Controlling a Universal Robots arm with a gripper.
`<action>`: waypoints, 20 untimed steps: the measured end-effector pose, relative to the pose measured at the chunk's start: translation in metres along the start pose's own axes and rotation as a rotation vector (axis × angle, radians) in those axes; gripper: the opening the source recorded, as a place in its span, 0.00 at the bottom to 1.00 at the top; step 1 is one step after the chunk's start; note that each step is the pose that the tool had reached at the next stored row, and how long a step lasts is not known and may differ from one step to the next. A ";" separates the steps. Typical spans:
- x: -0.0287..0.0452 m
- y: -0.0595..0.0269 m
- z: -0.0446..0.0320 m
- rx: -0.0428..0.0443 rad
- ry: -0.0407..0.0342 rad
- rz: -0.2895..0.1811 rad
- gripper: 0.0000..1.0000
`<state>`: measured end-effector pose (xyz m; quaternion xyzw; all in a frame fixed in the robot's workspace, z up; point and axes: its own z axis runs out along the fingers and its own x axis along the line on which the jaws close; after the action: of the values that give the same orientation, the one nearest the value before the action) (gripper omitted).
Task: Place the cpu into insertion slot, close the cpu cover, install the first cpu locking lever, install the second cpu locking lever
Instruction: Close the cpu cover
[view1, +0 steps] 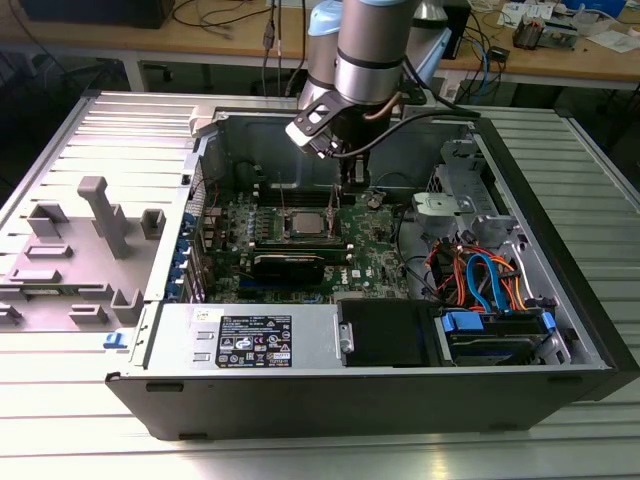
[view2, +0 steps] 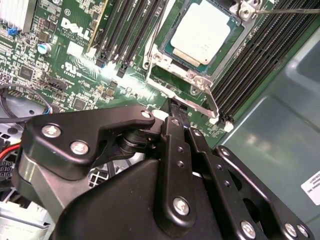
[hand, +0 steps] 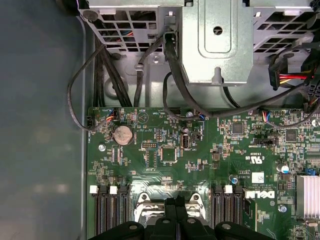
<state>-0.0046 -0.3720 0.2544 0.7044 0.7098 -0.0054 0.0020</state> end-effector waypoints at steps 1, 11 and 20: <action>0.0000 -0.0005 0.0000 0.0000 0.0000 0.000 0.11; 0.0000 -0.0070 0.0000 0.0000 -0.0001 0.000 0.11; 0.0000 -0.0172 0.0009 -0.0003 0.0024 0.000 0.11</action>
<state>-0.0218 -0.3722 0.2536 0.7044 0.7098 -0.0045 0.0013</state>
